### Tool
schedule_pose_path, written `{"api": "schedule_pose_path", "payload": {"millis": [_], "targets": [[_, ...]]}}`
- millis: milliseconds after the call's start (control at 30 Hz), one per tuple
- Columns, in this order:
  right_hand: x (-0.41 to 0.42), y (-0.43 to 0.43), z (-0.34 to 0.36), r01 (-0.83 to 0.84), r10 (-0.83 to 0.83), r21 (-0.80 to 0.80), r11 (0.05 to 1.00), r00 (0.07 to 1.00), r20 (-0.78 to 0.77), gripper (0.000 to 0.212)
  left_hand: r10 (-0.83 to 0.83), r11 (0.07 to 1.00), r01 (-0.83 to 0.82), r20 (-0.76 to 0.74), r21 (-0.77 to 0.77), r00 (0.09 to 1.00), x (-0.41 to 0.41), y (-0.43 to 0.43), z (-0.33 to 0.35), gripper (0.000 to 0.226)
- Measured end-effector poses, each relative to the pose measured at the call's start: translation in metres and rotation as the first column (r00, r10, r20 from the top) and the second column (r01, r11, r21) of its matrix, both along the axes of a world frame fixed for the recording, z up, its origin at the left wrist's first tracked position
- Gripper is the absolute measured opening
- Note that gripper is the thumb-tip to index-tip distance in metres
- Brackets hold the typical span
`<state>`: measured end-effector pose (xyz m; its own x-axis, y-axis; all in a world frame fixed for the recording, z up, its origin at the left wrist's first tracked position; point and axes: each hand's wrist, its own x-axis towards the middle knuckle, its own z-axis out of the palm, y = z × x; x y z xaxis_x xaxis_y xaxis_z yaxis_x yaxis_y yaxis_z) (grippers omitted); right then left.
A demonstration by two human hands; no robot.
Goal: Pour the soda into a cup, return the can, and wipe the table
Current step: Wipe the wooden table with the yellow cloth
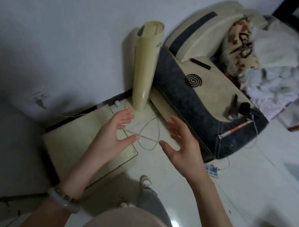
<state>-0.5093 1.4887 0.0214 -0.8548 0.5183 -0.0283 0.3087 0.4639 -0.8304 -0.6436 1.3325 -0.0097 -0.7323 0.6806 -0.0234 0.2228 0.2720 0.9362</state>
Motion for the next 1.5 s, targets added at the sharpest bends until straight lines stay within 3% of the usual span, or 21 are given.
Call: {"api": "schedule_pose_path", "payload": {"millis": [167, 333, 700, 933, 1167, 1500], "targets": [[0.067, -0.002, -0.004, 0.273, -0.272, -0.013, 0.962, 0.962, 0.036, 0.065, -0.275, 0.961, 0.276, 0.016, -0.036, 0.961, 0.029, 0.038, 0.0, 0.066], [0.132, -0.004, -0.002, 0.508, -0.507, -0.019, 0.861, 0.861, 0.031, 0.063, -0.492, 0.87, 0.49, -0.04, -0.053, 0.87, 0.069, 0.076, 0.003, 0.065], [0.279, 0.001, -0.001, 0.81, -0.812, -0.066, 0.582, 0.583, -0.005, 0.065, -0.771, 0.636, 0.77, -0.033, -0.039, 0.636, 0.204, 0.158, 0.005, 0.071], [0.398, 0.011, -0.001, 0.913, -0.918, -0.104, 0.395, 0.397, 0.0, 0.064, -0.878, 0.479, 0.877, -0.009, -0.044, 0.479, 0.328, 0.213, 0.005, 0.069], [0.509, 0.027, 0.003, 0.956, -0.96, -0.086, 0.281, 0.281, -0.01, 0.065, -0.932, 0.363, 0.931, -0.009, -0.041, 0.363, 0.445, 0.26, 0.001, 0.067], [0.613, 0.06, -0.013, 0.99, -0.996, -0.105, 0.09, 0.089, -0.006, 0.067, -0.991, 0.132, 0.988, -0.011, -0.084, 0.131, 0.57, 0.326, -0.001, 0.068]]}}
